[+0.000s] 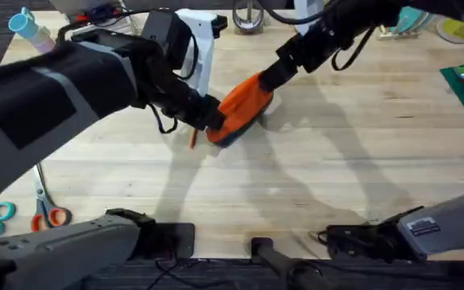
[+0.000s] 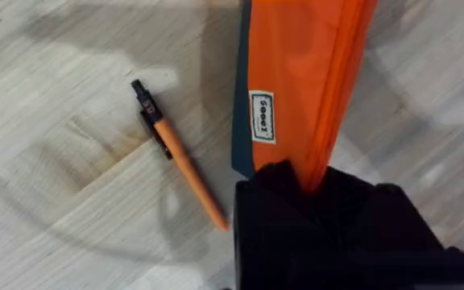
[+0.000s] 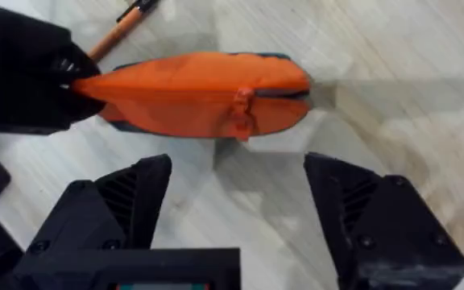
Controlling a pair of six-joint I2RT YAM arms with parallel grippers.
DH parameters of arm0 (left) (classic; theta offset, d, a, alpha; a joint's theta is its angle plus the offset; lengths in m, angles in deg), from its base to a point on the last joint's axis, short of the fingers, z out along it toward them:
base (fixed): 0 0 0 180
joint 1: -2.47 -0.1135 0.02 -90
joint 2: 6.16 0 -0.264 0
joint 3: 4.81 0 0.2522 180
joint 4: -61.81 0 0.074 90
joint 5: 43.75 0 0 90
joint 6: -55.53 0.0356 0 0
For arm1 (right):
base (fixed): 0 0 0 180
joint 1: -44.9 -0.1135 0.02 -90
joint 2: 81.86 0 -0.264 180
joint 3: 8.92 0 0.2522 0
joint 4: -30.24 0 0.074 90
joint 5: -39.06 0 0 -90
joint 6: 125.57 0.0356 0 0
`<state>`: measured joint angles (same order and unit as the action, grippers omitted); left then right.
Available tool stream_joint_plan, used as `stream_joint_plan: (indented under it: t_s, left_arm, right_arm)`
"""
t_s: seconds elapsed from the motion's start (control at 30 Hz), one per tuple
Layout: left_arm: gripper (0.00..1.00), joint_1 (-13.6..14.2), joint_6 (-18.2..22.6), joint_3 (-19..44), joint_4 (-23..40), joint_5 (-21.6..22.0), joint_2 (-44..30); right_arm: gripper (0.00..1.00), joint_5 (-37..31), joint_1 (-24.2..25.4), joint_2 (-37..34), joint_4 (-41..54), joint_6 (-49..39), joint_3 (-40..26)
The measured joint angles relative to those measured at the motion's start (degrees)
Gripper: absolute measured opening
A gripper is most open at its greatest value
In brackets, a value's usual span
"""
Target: Unzip the bag, pick up the pens from the table one at a time and place them inside, then zip the bag closed.
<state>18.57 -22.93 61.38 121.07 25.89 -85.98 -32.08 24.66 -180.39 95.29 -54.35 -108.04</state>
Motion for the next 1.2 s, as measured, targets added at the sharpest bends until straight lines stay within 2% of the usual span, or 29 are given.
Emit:
stream_joint_plan:
  t_s: [0.8,0.97,1.2]
  left_arm:
    - [0.042,0.0,0.0,0.0,0.0,0.0,0.0]
    - [0.042,0.0,0.0,0.0,0.0,0.0,0.0]
    - [0.042,0.0,0.0,0.0,-0.1,0.0,0.0]
  right_arm:
    - [0.99,-1.1,-0.6,-7.2,-5.7,3.3,0.0]
    - [0.915,-1.1,-0.8,-8.9,-5.9,3.8,0.0]
    - [0.747,-0.9,-1.1,-8.9,-6.0,3.9,0.0]
